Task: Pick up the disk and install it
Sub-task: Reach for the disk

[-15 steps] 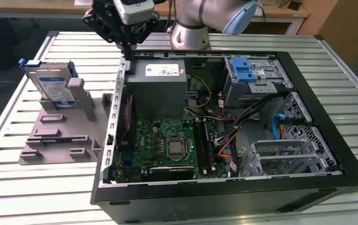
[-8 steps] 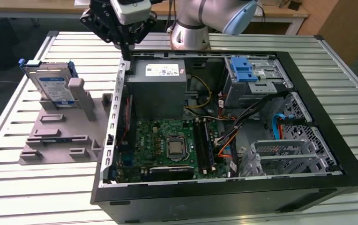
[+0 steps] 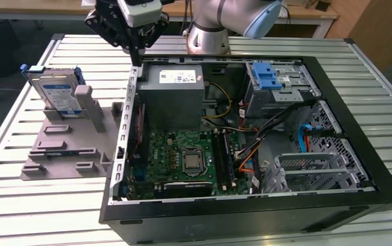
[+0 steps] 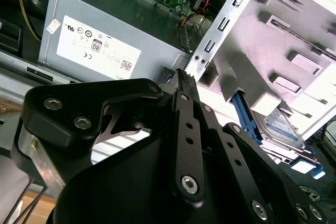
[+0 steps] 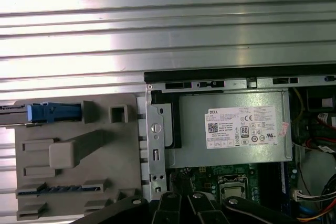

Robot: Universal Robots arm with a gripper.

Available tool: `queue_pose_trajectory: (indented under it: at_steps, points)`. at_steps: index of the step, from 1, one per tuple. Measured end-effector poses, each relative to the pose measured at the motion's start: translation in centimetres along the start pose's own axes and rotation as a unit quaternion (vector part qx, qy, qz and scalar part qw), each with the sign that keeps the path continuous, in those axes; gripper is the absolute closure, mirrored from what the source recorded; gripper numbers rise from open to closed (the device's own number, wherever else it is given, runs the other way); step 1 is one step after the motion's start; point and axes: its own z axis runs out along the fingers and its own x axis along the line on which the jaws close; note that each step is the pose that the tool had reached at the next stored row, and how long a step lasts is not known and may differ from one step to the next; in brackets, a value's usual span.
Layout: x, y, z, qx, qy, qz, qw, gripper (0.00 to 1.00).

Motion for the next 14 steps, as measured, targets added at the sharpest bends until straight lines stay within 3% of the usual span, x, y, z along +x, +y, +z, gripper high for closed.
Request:
queue_pose_trajectory:
  at_steps: [14]
  points:
    - [0.78, -0.04, 0.03, 0.0000, 0.0001, 0.000, 1.0000, 0.89]
